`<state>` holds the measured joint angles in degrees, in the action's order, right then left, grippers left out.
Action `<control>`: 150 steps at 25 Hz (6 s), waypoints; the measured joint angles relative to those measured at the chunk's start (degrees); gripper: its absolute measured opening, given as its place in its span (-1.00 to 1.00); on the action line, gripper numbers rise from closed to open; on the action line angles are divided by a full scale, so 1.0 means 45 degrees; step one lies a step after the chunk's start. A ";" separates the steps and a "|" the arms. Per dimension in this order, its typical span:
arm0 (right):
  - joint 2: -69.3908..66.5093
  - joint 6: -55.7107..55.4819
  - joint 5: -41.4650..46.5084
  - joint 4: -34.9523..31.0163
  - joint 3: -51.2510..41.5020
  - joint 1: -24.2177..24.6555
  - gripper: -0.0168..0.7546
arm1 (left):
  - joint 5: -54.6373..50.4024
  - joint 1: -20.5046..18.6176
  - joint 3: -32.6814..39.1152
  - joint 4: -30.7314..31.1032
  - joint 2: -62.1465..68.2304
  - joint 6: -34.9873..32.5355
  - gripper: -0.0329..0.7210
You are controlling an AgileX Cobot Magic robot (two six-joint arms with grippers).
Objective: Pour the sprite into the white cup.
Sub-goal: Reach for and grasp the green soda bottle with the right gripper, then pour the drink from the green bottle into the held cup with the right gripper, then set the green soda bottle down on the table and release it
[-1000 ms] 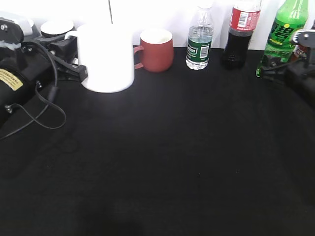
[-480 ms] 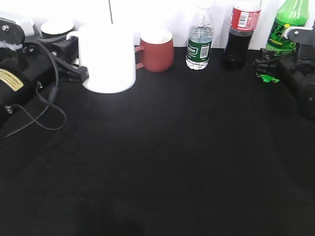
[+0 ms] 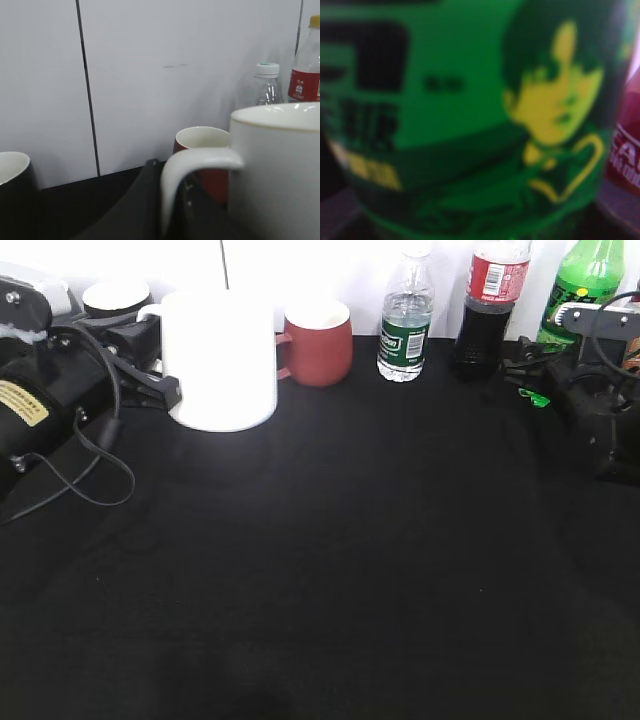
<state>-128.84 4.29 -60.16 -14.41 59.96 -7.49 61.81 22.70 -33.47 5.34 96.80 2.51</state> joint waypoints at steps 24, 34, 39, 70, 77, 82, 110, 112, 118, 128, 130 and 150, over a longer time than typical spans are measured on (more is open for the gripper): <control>0.8519 0.2688 0.1893 0.6918 -0.6552 -0.1670 0.16 | 0.0930 0.0009 0.0009 0.3180 0.0253 0.1049 -0.81; 0.8497 0.9731 0.3653 0.7140 -0.4777 -0.1797 0.16 | 0.1028 0.0023 0.0009 0.5168 0.0253 0.0135 -0.81; 0.8210 1.2037 0.3641 0.7566 -0.4413 -0.1797 0.16 | 0.1053 0.0023 0.0009 0.5505 0.0253 0.0120 -0.81; 0.7824 1.6290 0.2595 0.8730 -0.3482 -0.1797 0.16 | 0.0344 0.0023 0.0009 0.5271 0.0253 0.0120 -0.81; 0.7824 1.6508 0.2595 0.8735 -0.3456 -0.1797 0.16 | 0.0335 0.0023 0.0009 0.5597 0.0253 0.0095 -0.81; 0.7824 1.6597 0.2595 0.8735 -0.3377 -0.1797 0.16 | 0.0307 0.0023 0.0009 0.5762 0.0253 0.0095 -0.81; 0.7824 1.7064 0.2595 0.8784 -0.3377 -0.1797 0.16 | 0.0115 0.0023 0.0013 0.5838 0.0253 0.0082 -0.81; 0.7824 1.7064 0.2595 0.8893 -0.3377 -0.1797 0.16 | 0.0115 0.0023 0.0013 0.5838 0.0253 0.0082 -0.81; 0.7824 1.7072 0.2584 0.8946 -0.3377 -0.1797 0.16 | 0.0115 0.0023 0.0013 0.5838 0.0253 0.0082 -0.81; 0.7824 1.7240 0.2584 0.8972 -0.3377 -0.1812 0.16 | 0.0115 0.0023 0.0024 0.5838 0.0253 0.0082 -0.81; 0.7824 1.7266 0.2599 0.8977 -0.3338 -0.1812 0.16 | 0.0100 0.0023 0.0024 0.5838 0.0253 0.0082 -0.81; 0.7512 0.3996 0.1825 0.7998 -0.3093 -0.2828 0.16 | 0.0682 0.0023 0.0075 0.3206 0.0253 0.0058 -0.81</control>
<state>-95.03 22.27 -51.95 21.58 46.04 -20.22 64.88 22.81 -33.13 19.77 97.94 2.77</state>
